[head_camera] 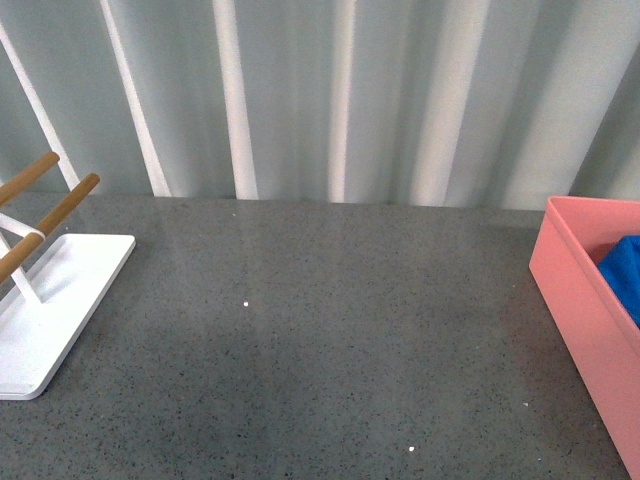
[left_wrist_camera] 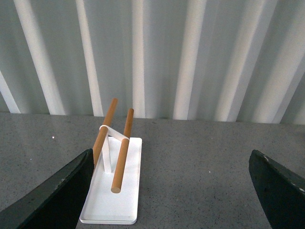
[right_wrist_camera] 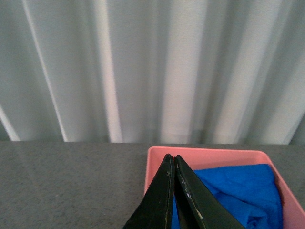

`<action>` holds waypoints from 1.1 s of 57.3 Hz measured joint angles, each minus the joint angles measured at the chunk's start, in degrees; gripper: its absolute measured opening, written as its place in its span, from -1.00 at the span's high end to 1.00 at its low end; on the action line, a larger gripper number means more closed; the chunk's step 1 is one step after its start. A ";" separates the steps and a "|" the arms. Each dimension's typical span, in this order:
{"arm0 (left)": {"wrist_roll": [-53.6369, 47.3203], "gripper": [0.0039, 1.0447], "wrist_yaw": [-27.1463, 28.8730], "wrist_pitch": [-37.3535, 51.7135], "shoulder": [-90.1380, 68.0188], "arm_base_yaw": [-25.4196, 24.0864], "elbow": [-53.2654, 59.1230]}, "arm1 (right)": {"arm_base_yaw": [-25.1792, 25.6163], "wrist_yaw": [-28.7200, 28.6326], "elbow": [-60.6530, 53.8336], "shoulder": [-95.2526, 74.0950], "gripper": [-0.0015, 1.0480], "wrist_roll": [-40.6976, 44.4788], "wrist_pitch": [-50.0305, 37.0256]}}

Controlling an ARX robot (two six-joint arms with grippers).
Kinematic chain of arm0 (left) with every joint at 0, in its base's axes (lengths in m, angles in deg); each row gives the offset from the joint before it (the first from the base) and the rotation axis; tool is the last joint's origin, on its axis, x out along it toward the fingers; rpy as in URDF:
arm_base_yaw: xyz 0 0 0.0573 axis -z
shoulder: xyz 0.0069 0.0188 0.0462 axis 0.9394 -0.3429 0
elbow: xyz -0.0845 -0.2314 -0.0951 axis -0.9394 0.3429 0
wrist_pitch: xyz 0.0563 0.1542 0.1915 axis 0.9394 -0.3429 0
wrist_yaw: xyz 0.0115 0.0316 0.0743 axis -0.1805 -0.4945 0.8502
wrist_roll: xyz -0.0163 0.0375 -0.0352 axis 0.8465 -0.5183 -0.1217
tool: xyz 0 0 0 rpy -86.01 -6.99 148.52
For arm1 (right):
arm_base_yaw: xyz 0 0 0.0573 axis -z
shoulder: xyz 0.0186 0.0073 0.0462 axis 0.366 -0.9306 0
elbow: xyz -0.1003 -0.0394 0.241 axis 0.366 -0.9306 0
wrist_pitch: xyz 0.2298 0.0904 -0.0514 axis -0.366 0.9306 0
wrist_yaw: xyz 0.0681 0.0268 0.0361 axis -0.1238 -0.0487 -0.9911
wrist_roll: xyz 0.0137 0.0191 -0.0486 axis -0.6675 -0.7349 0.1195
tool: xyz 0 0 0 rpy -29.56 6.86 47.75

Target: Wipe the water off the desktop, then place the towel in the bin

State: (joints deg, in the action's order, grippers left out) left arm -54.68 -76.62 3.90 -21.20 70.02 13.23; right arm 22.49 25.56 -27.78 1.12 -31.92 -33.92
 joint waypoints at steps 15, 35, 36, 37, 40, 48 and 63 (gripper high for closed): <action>-0.02 -0.88 0.00 0.00 0.00 0.00 0.00 | -0.92 0.22 -6.51 11.26 0.93 -0.04 5.07; 0.00 -0.88 0.00 0.00 0.02 0.00 0.00 | -0.94 0.26 -10.91 21.75 0.93 -0.04 10.51; 0.00 -0.88 0.00 0.00 0.02 0.00 0.00 | -0.94 0.26 -10.93 22.64 0.93 -0.04 11.21; 0.00 -0.88 0.00 0.00 0.02 0.00 0.00 | -0.94 0.24 -10.97 23.56 0.93 -0.07 12.00; 0.00 -0.88 0.00 0.00 0.02 0.00 0.00 | -0.94 0.24 -11.04 26.12 0.93 -0.04 14.23; 0.00 -0.88 0.00 0.00 0.02 0.00 0.00 | -0.94 0.26 -11.19 31.61 0.93 -0.07 19.30; 0.00 -0.88 0.00 0.00 0.02 0.00 0.00 | -0.96 0.28 -11.26 40.63 0.93 -0.31 27.67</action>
State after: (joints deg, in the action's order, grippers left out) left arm -54.68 -76.62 3.90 -21.18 70.02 13.23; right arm 21.52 25.85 -39.03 41.75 -32.23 -6.25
